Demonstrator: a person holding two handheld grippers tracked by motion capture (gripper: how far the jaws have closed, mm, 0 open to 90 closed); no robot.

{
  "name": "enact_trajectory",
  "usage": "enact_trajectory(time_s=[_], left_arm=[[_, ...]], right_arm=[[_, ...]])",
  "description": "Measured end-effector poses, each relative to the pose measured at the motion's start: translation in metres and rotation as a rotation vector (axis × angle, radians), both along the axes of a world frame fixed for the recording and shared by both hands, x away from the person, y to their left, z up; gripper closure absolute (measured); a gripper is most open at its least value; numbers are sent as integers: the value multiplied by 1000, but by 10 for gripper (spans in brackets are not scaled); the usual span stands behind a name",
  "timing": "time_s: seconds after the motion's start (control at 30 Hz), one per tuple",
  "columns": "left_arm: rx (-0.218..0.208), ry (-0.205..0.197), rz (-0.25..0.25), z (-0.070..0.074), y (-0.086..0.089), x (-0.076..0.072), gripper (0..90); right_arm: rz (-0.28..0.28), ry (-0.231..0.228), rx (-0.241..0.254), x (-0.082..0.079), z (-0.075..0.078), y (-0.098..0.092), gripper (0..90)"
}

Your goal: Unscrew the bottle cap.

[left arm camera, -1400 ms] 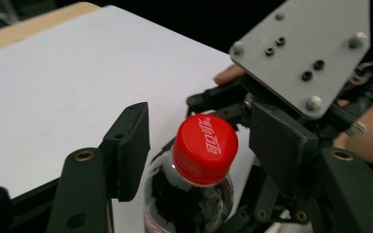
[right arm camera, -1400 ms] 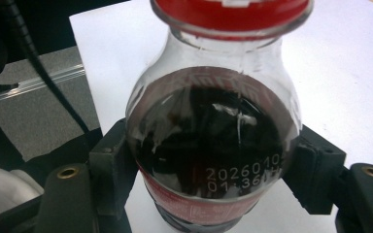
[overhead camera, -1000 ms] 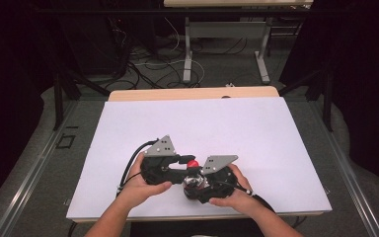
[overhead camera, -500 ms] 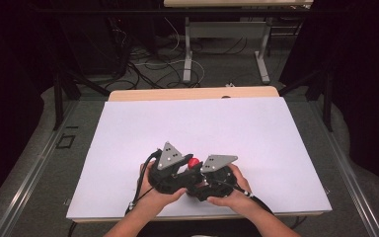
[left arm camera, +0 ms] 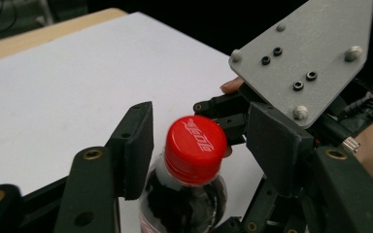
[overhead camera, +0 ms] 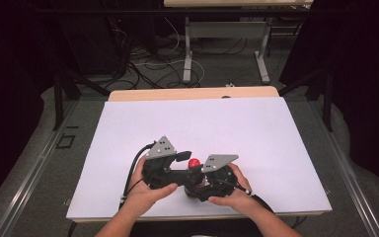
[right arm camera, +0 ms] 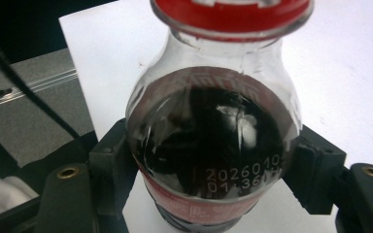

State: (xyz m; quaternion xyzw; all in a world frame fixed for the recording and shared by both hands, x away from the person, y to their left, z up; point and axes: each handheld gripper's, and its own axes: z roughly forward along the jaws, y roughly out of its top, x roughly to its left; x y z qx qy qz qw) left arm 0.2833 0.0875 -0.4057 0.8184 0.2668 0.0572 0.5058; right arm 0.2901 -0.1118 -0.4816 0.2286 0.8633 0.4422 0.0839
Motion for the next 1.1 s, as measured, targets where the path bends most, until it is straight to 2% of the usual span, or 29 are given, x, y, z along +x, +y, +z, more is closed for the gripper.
enact_trajectory(time_s=[0.03, 0.2, 0.27, 0.33, 0.47, 0.6, 0.73, 0.83, 0.93, 1.1], left_arm=[[2, 13, -22, 0, 1, 2, 411], [59, -43, -132, 0, 4, 5, 434], [72, -56, -148, -1, 4, 6, 452], [82, -62, -148, -2, 4, 8, 476], [48, -48, -174, -4, 6, 12, 482], [24, -33, -183, -7, 5, 12, 528], [21, -45, -193, -9, 3, 12, 576], [23, -60, -180, -10, 0, 10, 603], [32, -79, -140, -10, -3, 6, 609], [43, -64, 0, -9, -11, -2, 610]], right_arm=[[16, -4, 4, 0, 0, 0, 293], [42, -7, 2, -2, 0, 2, 294], [62, 0, 0, -3, 0, 2, 294], [69, -11, 10, -5, 1, 4, 294], [76, -13, 10, -6, 2, 4, 294], [77, -19, 9, -6, 2, 4, 294], [77, -19, 9, -6, 0, 5, 294], [80, -20, 5, -5, 0, 5, 294], [65, -14, 10, -5, 0, 4, 294], [44, -13, 10, -4, -1, 4, 294]])
